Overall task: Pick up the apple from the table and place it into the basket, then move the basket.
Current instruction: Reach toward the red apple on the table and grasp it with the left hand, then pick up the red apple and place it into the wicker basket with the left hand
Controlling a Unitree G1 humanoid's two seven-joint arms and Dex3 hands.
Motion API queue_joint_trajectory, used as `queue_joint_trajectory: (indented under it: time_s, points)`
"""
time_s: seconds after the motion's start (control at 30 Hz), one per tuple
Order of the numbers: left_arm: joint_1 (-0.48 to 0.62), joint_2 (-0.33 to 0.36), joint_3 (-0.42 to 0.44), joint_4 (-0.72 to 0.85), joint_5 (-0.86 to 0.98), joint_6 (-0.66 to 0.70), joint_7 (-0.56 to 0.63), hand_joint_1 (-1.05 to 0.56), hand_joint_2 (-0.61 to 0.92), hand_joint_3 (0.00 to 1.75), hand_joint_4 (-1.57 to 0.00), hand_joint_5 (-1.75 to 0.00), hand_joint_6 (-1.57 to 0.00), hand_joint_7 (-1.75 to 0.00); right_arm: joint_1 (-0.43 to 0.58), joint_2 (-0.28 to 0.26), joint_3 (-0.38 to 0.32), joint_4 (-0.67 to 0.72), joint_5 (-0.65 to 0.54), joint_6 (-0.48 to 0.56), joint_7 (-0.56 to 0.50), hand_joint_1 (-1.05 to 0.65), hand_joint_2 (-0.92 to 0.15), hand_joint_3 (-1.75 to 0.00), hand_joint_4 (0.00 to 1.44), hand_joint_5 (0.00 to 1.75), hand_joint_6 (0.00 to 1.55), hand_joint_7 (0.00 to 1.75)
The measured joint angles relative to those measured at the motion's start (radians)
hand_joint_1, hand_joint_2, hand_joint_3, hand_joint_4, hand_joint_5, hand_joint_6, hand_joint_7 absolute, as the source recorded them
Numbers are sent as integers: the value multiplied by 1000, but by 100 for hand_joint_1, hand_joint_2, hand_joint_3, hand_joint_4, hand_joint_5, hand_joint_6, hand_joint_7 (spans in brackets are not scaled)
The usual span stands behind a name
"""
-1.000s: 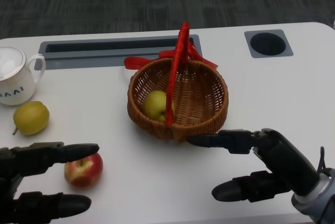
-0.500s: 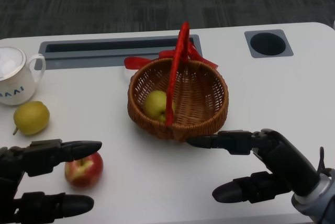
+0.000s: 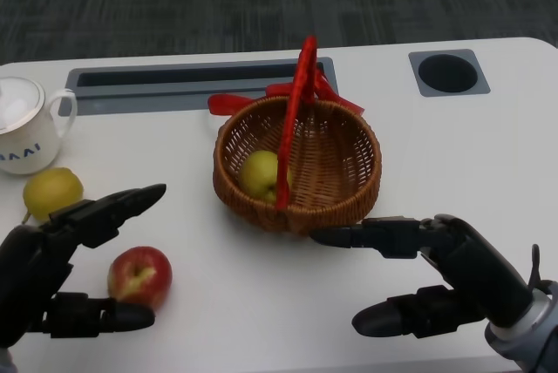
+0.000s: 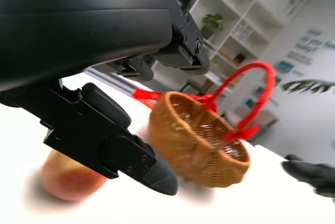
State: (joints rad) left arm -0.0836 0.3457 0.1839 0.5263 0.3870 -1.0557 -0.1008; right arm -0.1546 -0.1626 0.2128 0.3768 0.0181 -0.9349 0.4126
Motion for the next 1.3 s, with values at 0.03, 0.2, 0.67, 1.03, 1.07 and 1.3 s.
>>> queue_joint_trajectory:
  time_s: [0.03, 0.2, 0.67, 1.03, 1.07, 1.3]
  points:
    - [-10, 7, -6, 18, 16, -1, 21, -71, 65, 0, -43, 0, -39, 0, 0, 0, 0, -1, 0, 0, 0, -45, -86, 0, 80, 0, 72, 0]
    - [-100, 44, -86, 169, 174, 34, 196, -75, 67, 0, -44, 0, -40, 0, 7, -2, -1, -15, 0, 2, 0, -44, -86, 0, 80, 0, 72, 0]
    - [-308, 72, -366, 592, 341, 159, 536, -74, 68, 0, -51, -2, -43, -1, 22, -6, -2, -43, 1, 5, 2, -43, -86, 0, 80, 0, 72, 0]
    - [-381, 49, -468, 691, 300, 251, 592, -76, 69, 0, -55, -2, -46, -1, 46, -9, -4, -79, -1, 22, 1, -44, -87, 0, 79, 0, 72, 0]
    - [-384, 49, -472, 696, 293, 254, 593, -72, 69, 0, -58, -2, -48, -2, 46, -9, -4, -79, -1, 22, 1, -44, -87, 0, 79, 0, 72, 0]
    - [-384, 42, -479, 710, 223, 217, 591, -21, 79, 1, -114, -7, -105, -7, 46, -10, -4, -79, 1, 22, 1, -44, -88, 0, 79, 0, 72, 0]
